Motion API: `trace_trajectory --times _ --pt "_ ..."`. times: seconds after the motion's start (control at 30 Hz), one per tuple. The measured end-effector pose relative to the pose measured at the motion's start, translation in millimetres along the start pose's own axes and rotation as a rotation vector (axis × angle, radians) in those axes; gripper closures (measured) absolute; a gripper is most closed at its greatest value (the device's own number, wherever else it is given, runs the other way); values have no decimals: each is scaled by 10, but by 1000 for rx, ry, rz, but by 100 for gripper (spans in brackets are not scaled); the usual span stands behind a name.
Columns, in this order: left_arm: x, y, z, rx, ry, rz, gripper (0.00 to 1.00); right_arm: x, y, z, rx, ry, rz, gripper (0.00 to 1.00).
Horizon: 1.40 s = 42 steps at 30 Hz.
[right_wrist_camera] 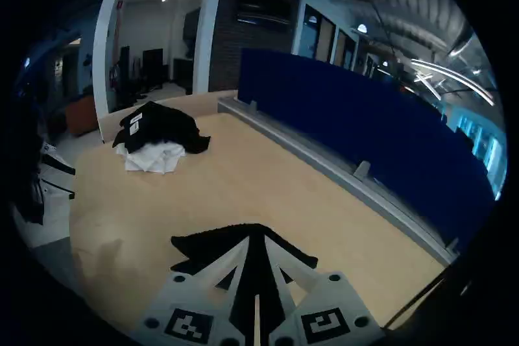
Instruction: Fold towel
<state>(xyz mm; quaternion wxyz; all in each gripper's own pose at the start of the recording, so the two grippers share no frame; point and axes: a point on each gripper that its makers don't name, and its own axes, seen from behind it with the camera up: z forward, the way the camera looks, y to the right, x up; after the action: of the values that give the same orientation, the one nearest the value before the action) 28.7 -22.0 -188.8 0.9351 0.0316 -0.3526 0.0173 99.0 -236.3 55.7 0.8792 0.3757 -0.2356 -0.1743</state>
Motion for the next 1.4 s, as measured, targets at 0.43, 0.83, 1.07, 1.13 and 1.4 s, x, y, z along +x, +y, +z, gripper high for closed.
trace_trajectory --times 0.43,0.83,1.07,1.13,1.4 --pt "-22 20 36 0 -2 8 9 -91 518 -323 -57 -3 25 98" --pt "-8 92 99 7 -15 35 9 -588 1491 -792 -164 -63 69 98" --pt "3 196 122 2 -30 36 9 -883 2103 -1003 -229 -106 81 98" --pt "4 236 133 -1 -35 36 9 -962 2266 -1053 -248 -121 82 98" --pt "35 341 182 -6 -44 53 9 -1252 2803 -1195 -307 -169 109 98"
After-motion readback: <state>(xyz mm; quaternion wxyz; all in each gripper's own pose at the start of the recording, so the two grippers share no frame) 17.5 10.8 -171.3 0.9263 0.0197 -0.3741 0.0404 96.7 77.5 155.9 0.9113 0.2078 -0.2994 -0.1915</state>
